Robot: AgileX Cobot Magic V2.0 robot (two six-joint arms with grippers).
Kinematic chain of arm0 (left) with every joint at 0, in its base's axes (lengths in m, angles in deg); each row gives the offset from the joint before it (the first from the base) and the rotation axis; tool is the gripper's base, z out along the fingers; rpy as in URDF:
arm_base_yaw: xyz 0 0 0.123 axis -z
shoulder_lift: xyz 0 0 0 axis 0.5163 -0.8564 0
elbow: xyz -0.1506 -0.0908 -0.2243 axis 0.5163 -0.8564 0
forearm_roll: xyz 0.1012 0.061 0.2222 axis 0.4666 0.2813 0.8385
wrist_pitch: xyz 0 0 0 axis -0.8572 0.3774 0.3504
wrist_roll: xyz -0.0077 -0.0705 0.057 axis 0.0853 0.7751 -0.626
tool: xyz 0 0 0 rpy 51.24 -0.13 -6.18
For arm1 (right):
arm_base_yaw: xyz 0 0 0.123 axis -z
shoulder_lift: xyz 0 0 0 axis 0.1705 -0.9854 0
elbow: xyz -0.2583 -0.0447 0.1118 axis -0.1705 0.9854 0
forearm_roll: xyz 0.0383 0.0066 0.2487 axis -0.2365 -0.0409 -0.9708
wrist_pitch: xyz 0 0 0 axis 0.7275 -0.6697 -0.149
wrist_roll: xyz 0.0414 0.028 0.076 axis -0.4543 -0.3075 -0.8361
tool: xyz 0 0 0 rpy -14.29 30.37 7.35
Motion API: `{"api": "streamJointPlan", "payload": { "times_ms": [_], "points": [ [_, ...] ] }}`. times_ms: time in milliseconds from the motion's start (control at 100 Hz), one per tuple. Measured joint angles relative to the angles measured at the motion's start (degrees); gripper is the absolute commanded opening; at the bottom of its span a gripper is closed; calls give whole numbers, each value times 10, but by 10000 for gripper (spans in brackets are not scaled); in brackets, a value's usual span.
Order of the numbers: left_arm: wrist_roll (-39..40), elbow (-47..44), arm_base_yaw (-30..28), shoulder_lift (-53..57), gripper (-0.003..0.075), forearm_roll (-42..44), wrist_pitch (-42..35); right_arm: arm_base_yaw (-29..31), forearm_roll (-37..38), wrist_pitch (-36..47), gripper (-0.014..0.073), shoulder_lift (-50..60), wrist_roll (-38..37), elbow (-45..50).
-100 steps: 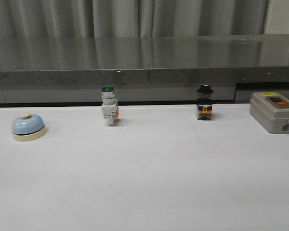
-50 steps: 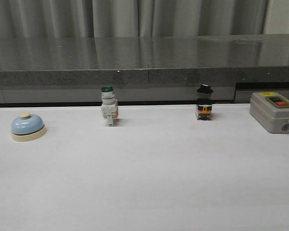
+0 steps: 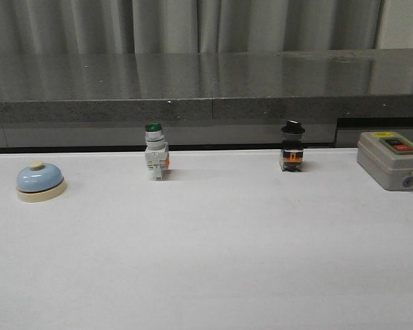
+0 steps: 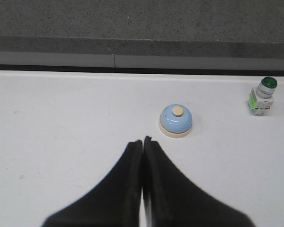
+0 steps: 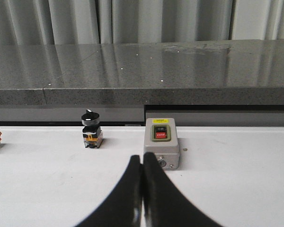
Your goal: Place and press bell with both arms
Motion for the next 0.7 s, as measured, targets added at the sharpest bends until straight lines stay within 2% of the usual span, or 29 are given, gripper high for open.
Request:
{"api": "streamJointPlan", "payload": {
  "times_ms": [180,320,390,440,510,630,700],
  "points": [
    [0,64,0,-98,-20,-1,8,0,0,0,-60,0,0,0],
    [0,78,0,-148,-18,-8,8,0,0,0,-60,0,0,0],
    [0,80,0,-166,10,-16,7,0,0,0,-60,0,0,0],
    [0,80,0,-176,67,-16,7,0,0,0,-60,0,0,0],
    [-5,80,0,-185,201,-19,7,0,0,0,-60,0,0,0],
    [-17,80,0,-189,533,-21,7,0,0,0,-60,0,0,0],
    [-23,80,0,-189,670,-21,7,0,0,0,-60,0,0,0]
  ]
}}
